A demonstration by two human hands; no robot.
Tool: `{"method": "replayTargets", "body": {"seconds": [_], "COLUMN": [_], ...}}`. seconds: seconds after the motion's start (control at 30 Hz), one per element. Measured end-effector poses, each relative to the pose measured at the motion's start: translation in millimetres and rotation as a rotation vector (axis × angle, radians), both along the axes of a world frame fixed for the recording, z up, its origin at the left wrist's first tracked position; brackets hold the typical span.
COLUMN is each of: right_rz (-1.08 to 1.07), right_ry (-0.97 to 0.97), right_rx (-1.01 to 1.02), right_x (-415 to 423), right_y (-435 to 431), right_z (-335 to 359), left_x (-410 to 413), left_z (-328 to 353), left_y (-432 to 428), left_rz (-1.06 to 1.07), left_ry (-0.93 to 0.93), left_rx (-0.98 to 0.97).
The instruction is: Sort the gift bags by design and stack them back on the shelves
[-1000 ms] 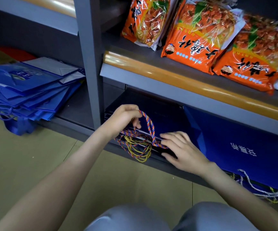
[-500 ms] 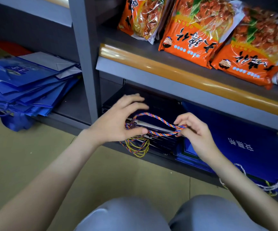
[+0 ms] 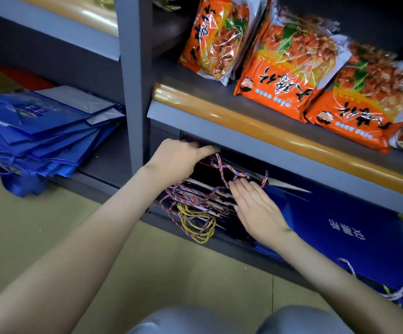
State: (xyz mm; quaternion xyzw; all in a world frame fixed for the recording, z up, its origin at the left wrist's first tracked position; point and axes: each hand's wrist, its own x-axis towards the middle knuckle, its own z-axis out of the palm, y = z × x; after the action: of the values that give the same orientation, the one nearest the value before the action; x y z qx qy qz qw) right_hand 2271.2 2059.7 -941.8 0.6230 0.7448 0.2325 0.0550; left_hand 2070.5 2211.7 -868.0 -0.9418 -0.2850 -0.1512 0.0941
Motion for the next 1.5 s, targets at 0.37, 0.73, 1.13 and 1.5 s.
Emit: {"method": "replayTargets", "body": {"seconds": [0.37, 0.73, 1.13, 1.5], "right_rz": [-0.045, 0.155, -0.209, -0.286], "right_ry": [0.077, 0.178, 0.178, 0.484], "right_rx": [-0.011, 0.285, -0.128, -0.488], "right_x": [5, 12, 20, 9], "right_y": [11, -4, 48, 34], "right_z": [-9, 28, 19, 33], "left_x": [34, 48, 16, -8], "left_z": [-9, 3, -51, -74], "left_y": [-42, -12, 24, 35], "left_rz": [-0.002, 0.022, -0.068, -0.226], "left_ry": [0.117, 0.465, 0.369, 0.213], "left_rx": [-0.236, 0.050, 0.132, 0.078]}}
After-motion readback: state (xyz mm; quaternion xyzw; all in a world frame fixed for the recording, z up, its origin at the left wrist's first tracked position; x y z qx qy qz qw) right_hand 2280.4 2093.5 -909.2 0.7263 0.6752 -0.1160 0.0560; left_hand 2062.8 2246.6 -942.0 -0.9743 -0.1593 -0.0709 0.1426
